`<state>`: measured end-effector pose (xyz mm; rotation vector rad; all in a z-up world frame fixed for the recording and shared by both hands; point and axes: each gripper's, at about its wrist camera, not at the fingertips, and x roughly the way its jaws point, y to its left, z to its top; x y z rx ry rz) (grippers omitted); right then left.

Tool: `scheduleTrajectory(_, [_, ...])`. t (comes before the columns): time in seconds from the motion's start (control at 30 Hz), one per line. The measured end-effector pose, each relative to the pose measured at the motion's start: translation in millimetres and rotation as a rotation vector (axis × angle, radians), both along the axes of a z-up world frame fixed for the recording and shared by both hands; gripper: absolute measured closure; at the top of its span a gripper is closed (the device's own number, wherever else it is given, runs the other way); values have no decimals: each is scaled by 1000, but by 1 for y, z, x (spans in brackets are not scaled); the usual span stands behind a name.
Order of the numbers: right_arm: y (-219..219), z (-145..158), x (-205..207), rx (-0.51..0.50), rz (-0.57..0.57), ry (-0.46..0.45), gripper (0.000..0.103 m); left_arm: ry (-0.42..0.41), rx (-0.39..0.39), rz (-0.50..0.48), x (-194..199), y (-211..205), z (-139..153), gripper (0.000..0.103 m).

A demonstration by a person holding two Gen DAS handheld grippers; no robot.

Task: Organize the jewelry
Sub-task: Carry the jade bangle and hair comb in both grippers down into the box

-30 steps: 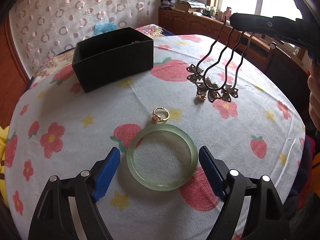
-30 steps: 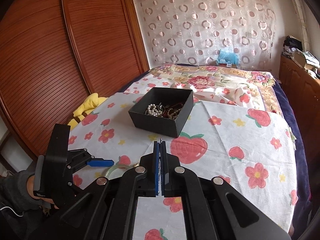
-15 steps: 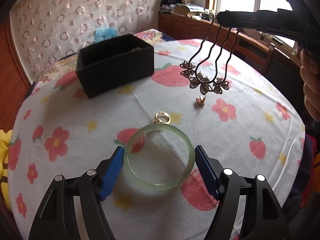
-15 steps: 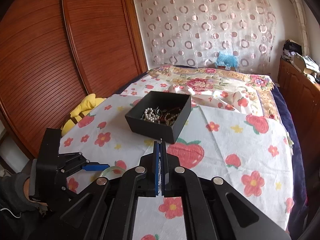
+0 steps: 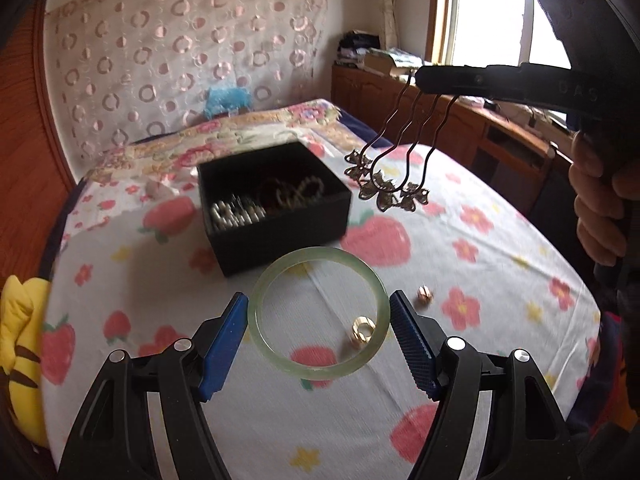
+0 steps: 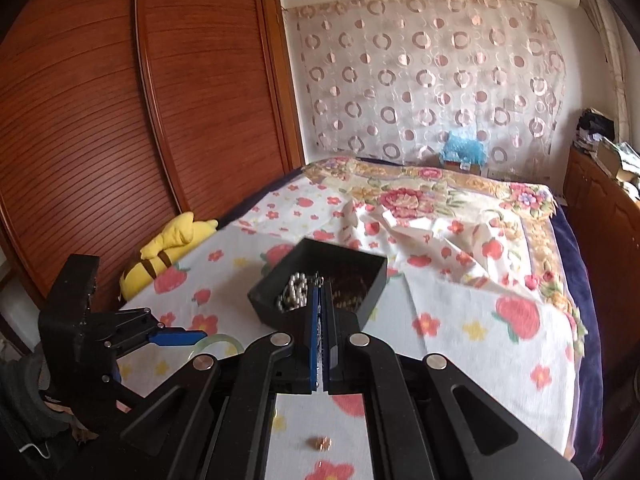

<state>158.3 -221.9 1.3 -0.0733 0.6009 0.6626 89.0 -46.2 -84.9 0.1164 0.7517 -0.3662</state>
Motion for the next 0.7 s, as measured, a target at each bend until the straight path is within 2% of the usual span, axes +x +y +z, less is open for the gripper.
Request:
scheduleTrajectory(0.37, [30,17,49,4,53,-53,101,-47,-17,55,43,22,27,34])
scheduleTrajectory(0.7, [54,-7,94,38,83,8,101,-63,-5,99,82,37,33,34])
